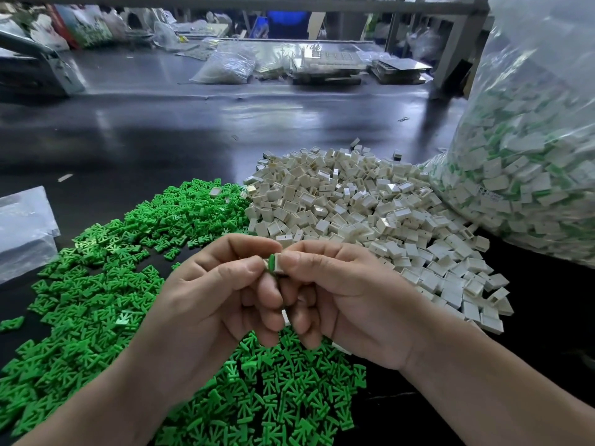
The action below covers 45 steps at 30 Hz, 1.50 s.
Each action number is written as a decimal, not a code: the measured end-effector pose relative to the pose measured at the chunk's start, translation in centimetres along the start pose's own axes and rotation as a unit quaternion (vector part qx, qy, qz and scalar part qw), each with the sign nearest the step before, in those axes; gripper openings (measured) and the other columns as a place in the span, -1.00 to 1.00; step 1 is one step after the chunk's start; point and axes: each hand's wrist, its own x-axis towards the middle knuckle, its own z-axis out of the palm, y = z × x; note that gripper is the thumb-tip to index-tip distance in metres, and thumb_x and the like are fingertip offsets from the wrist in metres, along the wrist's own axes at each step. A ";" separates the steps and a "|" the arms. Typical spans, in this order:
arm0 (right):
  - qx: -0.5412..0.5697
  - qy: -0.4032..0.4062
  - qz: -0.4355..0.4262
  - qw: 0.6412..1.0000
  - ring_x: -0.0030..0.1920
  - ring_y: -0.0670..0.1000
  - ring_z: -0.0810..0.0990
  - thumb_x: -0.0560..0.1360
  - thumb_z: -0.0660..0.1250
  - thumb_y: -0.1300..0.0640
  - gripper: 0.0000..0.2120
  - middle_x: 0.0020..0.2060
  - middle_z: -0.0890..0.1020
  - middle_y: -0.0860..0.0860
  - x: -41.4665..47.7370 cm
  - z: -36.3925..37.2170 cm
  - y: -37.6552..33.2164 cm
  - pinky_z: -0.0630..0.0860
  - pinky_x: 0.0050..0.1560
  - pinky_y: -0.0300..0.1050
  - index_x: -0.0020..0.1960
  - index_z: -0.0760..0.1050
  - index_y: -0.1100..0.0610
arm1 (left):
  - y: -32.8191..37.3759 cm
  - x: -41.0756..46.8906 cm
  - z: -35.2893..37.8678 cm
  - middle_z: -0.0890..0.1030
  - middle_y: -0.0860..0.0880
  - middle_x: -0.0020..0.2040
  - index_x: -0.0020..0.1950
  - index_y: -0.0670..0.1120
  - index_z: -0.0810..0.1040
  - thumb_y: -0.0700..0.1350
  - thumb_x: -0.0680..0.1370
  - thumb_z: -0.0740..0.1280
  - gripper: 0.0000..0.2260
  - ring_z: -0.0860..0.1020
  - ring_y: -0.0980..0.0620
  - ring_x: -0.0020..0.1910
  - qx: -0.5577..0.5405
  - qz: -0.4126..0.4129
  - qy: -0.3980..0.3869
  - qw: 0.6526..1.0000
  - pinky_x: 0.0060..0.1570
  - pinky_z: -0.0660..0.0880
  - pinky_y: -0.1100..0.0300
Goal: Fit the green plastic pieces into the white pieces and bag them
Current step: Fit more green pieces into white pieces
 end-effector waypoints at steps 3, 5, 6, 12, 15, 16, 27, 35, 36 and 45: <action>0.042 0.005 -0.003 0.999 -0.43 0.00 0.62 0.49 0.31 0.24 -0.89 -0.29 0.62 0.15 0.1 -0.2 -0.3 0.58 -0.46 -0.18 -0.19 0.58 0.18 | 0.2 0.2 -0.5 0.56 -0.18 -0.36 -0.04 -0.14 0.64 -0.18 0.43 0.33 -0.84 0.53 -0.07 -0.48 0.062 0.029 0.050 0.996 -0.52 0.49 0.18; 0.098 0.010 -0.007 0.995 -0.36 0.04 0.64 0.44 0.28 0.30 -0.86 -0.24 0.63 0.17 0.0 -0.6 -0.6 0.60 -0.40 -0.14 -0.22 0.58 0.17 | 0.3 0.2 -0.9 0.60 -0.16 -0.33 -0.04 -0.09 0.63 -0.20 0.52 0.33 -0.91 0.55 -0.08 -0.44 0.177 0.075 0.105 0.976 -0.51 0.50 0.15; 0.128 0.017 -0.008 0.992 -0.35 0.05 0.62 0.42 0.26 0.31 -0.86 -0.23 0.62 0.16 0.0 -0.8 -0.8 0.60 -0.39 -0.14 -0.21 0.58 0.17 | 0.2 0.2 -1.2 0.63 -0.11 -0.31 -0.05 -0.02 0.63 -0.20 0.57 0.33 -0.89 0.58 -0.05 -0.41 0.257 0.099 0.134 0.952 -0.48 0.51 0.18; -0.255 0.113 -0.019 0.960 -0.47 -0.13 0.43 0.49 0.46 0.11 -0.91 -0.41 0.53 -0.08 -1.0 -2.0 -2.1 0.38 -0.53 -0.26 -0.18 0.62 0.00 | -0.4 0.0 -1.7 0.52 0.25 -0.17 0.04 0.18 0.55 0.28 0.45 0.21 -0.70 0.51 0.29 -0.17 0.680 0.135 0.123 0.710 -0.30 0.43 0.32; -0.511 0.113 -0.048 0.851 -0.44 -0.22 0.46 0.48 0.43 -0.15 -0.83 -0.40 0.55 -0.16 -1.2 -1.4 -1.4 0.40 -0.45 -0.28 -0.09 0.60 -0.06 | -0.5 0.0 -1.6 0.48 0.22 -0.13 0.12 0.15 0.58 0.29 0.46 0.23 -0.64 0.48 0.26 -0.18 0.715 0.137 0.103 0.678 -0.23 0.51 0.10; -0.557 0.108 -0.043 0.822 -0.45 -0.22 0.46 0.47 0.41 -0.20 -0.79 -0.40 0.53 -0.17 -1.2 -1.2 -1.1 0.38 -0.45 -0.29 -0.06 0.58 -0.08 | -0.4 -0.1 -1.7 0.48 0.23 -0.12 0.13 0.16 0.58 0.32 0.47 0.21 -0.62 0.48 0.26 -0.17 0.714 0.141 0.088 0.680 -0.23 0.52 0.10; -0.663 0.125 -0.031 0.738 -0.38 -0.07 0.49 0.54 0.31 -0.05 -0.85 -0.43 0.47 -0.09 -1.0 -1.0 -1.0 0.51 -0.28 -0.02 0.09 0.53 -0.09 | -1.5 0.0 -0.6 0.50 0.11 -0.21 -0.07 0.04 0.62 0.12 0.50 0.37 -0.83 0.47 0.03 -0.24 0.776 0.201 -0.003 0.598 -0.24 0.33 0.16; -0.703 0.104 -0.027 0.703 -0.21 -0.04 0.53 0.52 0.26 -0.12 -0.72 -0.28 0.52 -0.11 -1.3 -0.5 -1.1 0.50 -0.19 -0.04 0.21 0.40 -0.12 | -1.7 0.2 -0.7 0.54 0.05 -0.11 -0.01 0.01 0.65 0.08 0.52 0.28 -0.78 0.51 -0.01 -0.13 0.769 0.212 -0.051 0.601 -0.15 0.47 0.03; -0.702 0.108 -0.030 0.703 -0.18 -0.03 0.53 0.53 0.25 -0.12 -0.70 -0.25 0.52 -0.11 -1.3 -0.5 -1.0 0.52 -0.16 -0.01 0.23 0.36 -0.10 | -1.7 0.3 -0.7 0.54 0.04 -0.11 -0.02 0.01 0.65 0.05 0.51 0.32 -0.82 0.51 -0.01 -0.13 0.768 0.214 -0.058 0.601 -0.15 0.48 0.01; -0.698 0.138 -0.036 0.702 -0.18 -0.03 0.50 0.55 0.21 -0.03 -0.72 -0.27 0.47 -0.12 -1.1 -0.8 -1.0 0.47 -0.16 -0.05 0.25 0.42 -0.06 | -1.4 0.6 -0.7 0.53 0.06 -0.17 -0.04 0.02 0.62 0.09 0.60 0.22 -0.76 0.47 -0.01 -0.19 0.780 0.219 -0.071 0.582 -0.21 0.45 0.02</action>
